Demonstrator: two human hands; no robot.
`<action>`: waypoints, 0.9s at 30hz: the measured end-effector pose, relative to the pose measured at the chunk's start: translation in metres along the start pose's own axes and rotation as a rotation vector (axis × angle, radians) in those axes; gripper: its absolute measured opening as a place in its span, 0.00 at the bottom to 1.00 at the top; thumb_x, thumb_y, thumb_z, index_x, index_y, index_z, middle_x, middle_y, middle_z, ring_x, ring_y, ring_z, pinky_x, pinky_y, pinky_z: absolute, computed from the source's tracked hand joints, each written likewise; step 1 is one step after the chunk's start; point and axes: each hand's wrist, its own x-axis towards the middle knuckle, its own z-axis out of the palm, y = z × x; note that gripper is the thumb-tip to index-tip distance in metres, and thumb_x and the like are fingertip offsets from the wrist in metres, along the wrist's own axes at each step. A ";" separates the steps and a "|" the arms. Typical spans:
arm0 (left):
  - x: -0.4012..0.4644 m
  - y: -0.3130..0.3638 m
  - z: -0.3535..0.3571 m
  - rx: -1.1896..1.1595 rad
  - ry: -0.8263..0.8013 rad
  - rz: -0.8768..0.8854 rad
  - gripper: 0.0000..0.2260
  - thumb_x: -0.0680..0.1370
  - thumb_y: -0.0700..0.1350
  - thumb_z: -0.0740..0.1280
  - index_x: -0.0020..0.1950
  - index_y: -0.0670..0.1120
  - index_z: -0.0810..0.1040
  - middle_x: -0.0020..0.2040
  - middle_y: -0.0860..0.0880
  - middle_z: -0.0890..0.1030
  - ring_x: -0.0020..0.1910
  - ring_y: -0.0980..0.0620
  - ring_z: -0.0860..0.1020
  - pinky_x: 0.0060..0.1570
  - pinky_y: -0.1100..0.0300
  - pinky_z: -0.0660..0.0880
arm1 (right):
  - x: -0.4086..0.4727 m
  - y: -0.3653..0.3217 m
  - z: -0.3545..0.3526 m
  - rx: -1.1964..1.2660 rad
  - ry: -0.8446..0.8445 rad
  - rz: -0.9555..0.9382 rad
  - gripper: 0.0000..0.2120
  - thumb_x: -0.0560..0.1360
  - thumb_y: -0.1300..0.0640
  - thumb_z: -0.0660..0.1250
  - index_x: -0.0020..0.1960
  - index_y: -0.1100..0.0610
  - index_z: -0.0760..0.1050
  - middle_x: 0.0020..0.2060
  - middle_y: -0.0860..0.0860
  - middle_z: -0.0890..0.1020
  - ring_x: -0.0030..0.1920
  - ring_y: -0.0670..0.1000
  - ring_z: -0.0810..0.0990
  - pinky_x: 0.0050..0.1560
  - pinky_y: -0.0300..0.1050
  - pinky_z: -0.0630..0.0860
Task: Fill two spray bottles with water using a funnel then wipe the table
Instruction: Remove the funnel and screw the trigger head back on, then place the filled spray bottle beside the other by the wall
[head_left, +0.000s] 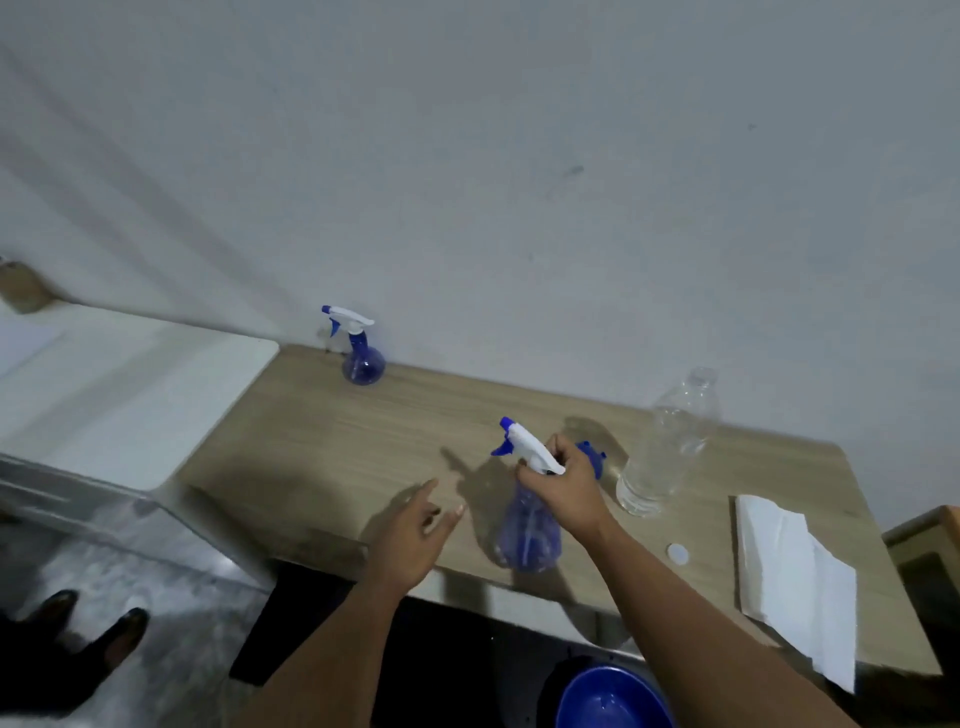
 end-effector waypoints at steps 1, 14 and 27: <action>-0.005 -0.005 -0.009 0.014 0.025 -0.007 0.28 0.74 0.66 0.70 0.72 0.59 0.72 0.54 0.55 0.83 0.54 0.58 0.82 0.60 0.57 0.77 | -0.005 -0.003 0.007 0.021 -0.007 -0.001 0.13 0.72 0.67 0.74 0.42 0.62 0.69 0.33 0.52 0.74 0.33 0.49 0.73 0.36 0.42 0.72; -0.031 -0.059 -0.094 0.324 0.116 -0.010 0.34 0.73 0.57 0.76 0.76 0.50 0.69 0.67 0.50 0.78 0.67 0.52 0.75 0.65 0.59 0.70 | -0.060 -0.022 0.137 -0.194 -0.417 0.135 0.12 0.74 0.55 0.66 0.53 0.61 0.79 0.40 0.62 0.80 0.40 0.59 0.78 0.41 0.47 0.70; 0.014 -0.079 -0.151 0.254 0.257 0.028 0.40 0.58 0.71 0.69 0.66 0.53 0.78 0.61 0.53 0.81 0.60 0.51 0.80 0.62 0.53 0.76 | -0.042 -0.040 0.194 -0.365 -0.291 0.181 0.19 0.73 0.47 0.68 0.30 0.54 0.64 0.24 0.48 0.69 0.27 0.51 0.67 0.33 0.46 0.65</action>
